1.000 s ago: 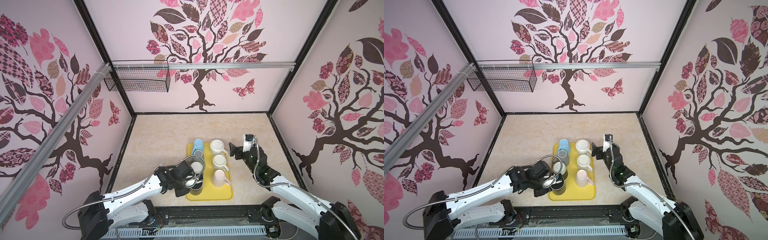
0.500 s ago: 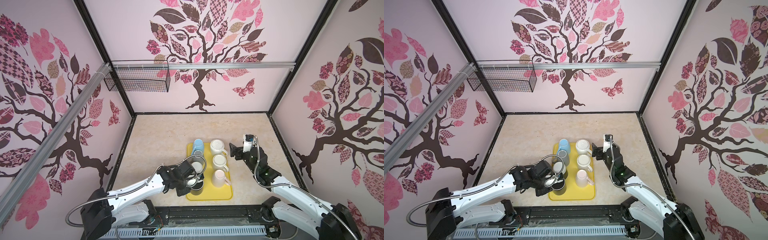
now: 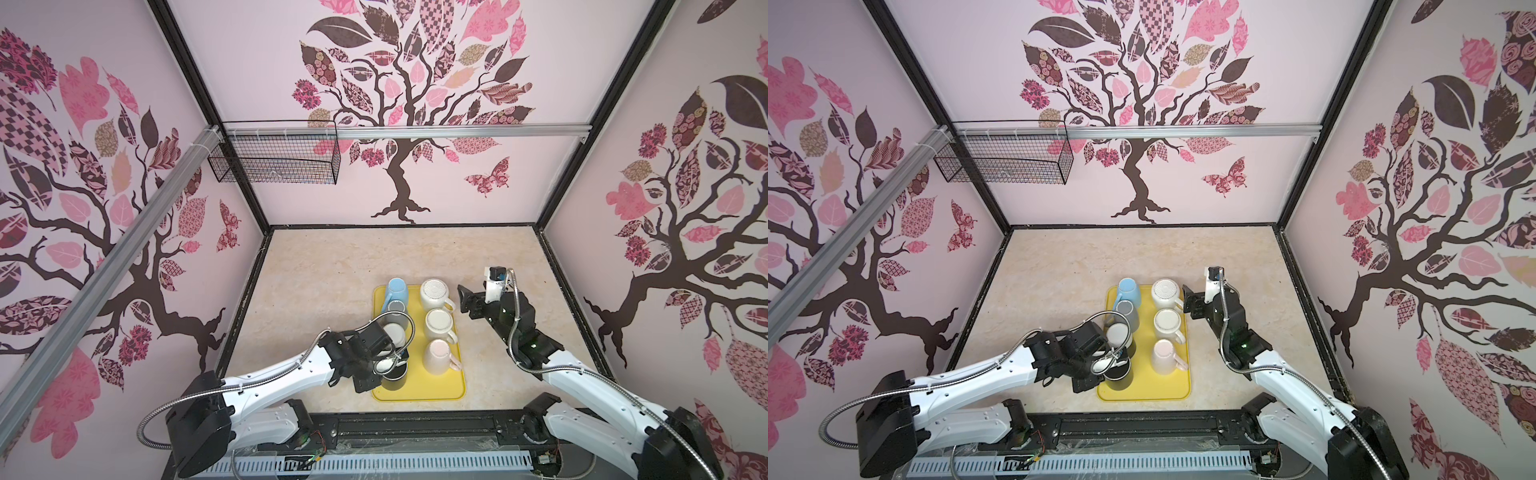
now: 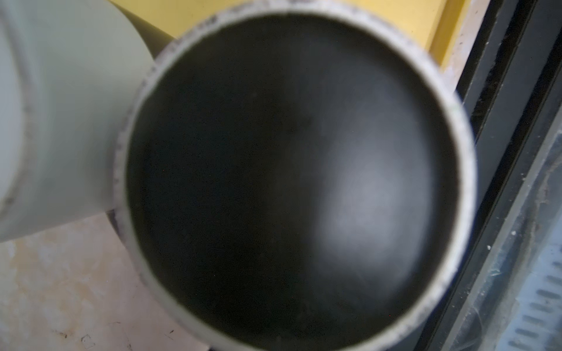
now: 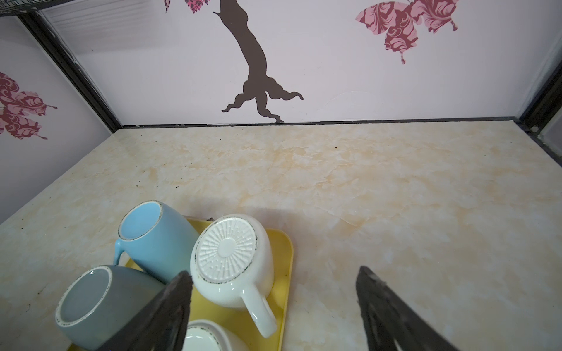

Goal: Turn the mug right side up
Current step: 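Lower the left gripper onto the black mug and close on its rim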

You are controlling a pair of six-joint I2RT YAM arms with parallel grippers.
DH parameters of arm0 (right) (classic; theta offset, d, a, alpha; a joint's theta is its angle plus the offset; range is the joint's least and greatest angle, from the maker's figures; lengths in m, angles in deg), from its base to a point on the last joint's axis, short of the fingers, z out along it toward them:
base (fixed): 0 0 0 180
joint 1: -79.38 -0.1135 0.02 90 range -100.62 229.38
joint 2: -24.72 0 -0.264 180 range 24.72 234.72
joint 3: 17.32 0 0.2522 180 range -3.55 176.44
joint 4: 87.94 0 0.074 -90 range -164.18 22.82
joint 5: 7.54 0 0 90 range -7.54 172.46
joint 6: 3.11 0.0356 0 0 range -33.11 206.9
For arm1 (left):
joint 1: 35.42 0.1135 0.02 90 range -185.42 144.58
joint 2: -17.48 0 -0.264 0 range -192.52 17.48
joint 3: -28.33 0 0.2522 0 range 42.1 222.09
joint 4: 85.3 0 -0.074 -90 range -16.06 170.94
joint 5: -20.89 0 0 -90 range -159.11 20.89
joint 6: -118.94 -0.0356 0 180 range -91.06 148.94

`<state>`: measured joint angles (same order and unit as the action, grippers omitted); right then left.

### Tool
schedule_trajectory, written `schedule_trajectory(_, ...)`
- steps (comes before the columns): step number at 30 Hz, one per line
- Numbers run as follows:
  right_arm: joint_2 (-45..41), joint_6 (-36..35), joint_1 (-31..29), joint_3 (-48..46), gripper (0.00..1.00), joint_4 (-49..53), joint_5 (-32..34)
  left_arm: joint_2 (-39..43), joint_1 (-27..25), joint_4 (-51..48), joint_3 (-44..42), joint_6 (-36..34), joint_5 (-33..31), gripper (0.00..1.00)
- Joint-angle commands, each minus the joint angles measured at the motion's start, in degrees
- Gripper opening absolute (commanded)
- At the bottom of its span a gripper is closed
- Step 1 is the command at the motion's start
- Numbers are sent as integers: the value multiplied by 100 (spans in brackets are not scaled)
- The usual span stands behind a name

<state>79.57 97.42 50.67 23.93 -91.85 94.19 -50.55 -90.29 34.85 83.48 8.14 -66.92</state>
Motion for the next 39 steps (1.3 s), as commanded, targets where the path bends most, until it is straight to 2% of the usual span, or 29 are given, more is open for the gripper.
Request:
schedule_trajectory(1, -91, 3, -16, 201, 85, 103, -35, -43, -24, 125, 25, 53, -55, 24)
schedule_trajectory(5, -132, 39, -17, 191, 85, 115, -62, -44, -24, 206, 30, 85, 96, 15)
schedule_trajectory(8, -101, 60, -16, 194, 85, 109, -91, -76, -24, 253, 50, 125, 127, 0)
schedule_trajectory(14, -52, 81, -21, 231, 86, 176, -171, -23, -41, 80, 237, 198, -111, 0)
schedule_trajectory(21, -21, 134, -17, 253, 86, 203, -229, 546, -41, -42, 350, 273, -428, 0)
schedule_trajectory(27, -45, 164, -21, 257, 86, 205, -275, 1220, -93, -252, 453, 181, -271, 0)
schedule_trajectory(32, -96, 249, -17, 293, 86, 247, -241, 1390, -171, -298, 698, 206, 54, 0)
schedule_trajectory(34, -118, 326, -20, 354, 86, 334, -223, 1230, -199, -293, 988, 493, 25, 0)
schedule_trajectory(36, -156, 388, -20, 400, 85, 343, -228, 908, -199, -340, 1434, 1190, -248, 0)
schedule_trajectory(39, -248, 508, -12, 487, 85, 451, -206, 65, -199, -975, 2574, 2242, -656, 0)
